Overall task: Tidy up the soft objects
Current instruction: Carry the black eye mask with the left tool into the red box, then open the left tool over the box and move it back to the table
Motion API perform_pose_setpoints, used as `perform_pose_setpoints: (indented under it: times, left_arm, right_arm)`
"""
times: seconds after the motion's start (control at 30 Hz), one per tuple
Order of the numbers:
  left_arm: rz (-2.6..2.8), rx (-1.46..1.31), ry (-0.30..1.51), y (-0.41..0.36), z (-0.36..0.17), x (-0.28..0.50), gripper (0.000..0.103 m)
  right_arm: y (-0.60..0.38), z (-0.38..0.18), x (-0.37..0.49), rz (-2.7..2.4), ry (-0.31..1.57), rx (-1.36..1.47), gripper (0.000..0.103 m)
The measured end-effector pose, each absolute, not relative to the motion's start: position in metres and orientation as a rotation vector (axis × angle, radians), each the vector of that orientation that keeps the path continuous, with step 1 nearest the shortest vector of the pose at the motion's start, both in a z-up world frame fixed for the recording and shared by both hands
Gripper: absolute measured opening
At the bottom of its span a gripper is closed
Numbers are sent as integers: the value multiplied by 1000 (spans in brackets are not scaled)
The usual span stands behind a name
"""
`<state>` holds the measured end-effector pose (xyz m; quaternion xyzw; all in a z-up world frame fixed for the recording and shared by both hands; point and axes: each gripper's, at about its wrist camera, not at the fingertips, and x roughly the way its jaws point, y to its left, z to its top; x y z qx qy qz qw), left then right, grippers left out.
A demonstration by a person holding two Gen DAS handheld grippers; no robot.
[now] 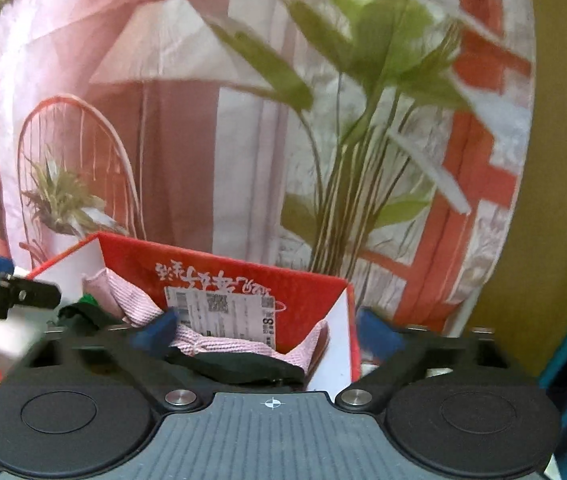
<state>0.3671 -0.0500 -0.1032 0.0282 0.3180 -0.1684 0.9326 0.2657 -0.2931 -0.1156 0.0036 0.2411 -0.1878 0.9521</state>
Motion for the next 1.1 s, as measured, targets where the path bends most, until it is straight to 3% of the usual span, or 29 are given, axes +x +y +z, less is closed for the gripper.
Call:
perform_pose_setpoints:
  times: [0.17, 0.37, 0.8, 1.1]
  left_arm:
    - [-322, 75, 618, -32, -94, 331, 102]
    - [-326, 38, 669, -12, -112, 285, 103]
    - [-346, 1, 896, 11, -191, 229, 103]
    - [-346, -50, 912, 14, -221, 226, 103]
  right_arm:
    - [-275, -108, 235, -377, 452, 11, 103]
    - [-251, -118, 178, -339, 380, 164, 103]
    - [-206, -198, 101, -335, 636, 238, 102]
    - [-222, -223, 101, -375, 719, 288, 102]
